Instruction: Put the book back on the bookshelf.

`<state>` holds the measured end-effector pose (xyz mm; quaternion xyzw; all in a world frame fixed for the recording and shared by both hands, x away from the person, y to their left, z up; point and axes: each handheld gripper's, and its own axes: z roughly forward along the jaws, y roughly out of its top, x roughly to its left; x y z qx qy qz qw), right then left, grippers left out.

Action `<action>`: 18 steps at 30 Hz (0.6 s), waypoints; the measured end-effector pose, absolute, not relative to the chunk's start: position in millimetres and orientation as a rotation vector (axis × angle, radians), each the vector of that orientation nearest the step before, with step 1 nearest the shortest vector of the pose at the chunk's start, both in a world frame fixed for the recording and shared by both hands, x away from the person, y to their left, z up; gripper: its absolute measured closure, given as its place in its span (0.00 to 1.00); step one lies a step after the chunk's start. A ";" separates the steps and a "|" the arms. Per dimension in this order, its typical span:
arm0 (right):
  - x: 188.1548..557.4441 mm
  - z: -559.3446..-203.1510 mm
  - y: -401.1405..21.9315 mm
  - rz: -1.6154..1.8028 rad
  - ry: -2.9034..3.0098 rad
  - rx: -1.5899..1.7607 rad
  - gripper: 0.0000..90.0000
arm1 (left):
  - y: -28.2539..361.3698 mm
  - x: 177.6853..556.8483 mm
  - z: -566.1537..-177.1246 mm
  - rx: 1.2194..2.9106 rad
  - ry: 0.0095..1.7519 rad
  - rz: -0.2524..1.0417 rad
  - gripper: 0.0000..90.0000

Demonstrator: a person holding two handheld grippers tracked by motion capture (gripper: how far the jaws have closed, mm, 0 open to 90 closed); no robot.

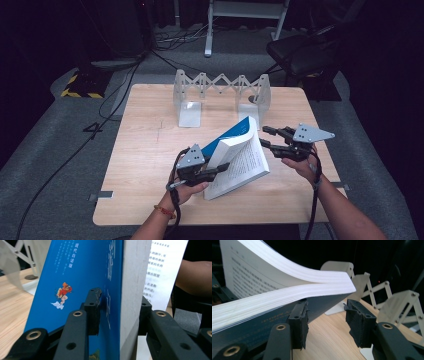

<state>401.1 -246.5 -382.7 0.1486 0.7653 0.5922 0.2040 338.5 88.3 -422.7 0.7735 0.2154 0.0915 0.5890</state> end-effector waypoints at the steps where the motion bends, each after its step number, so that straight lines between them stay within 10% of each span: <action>1: 398.9 -379.6 -243.2 1.654 2.128 0.403 0.58 | 91.2 336.9 -422.5 1.798 0.506 0.220 0.72; 18: 397.7 -376.9 -175.2 1.686 2.224 0.343 0.50 | 145.2 318.5 -429.0 1.780 0.644 0.294 0.76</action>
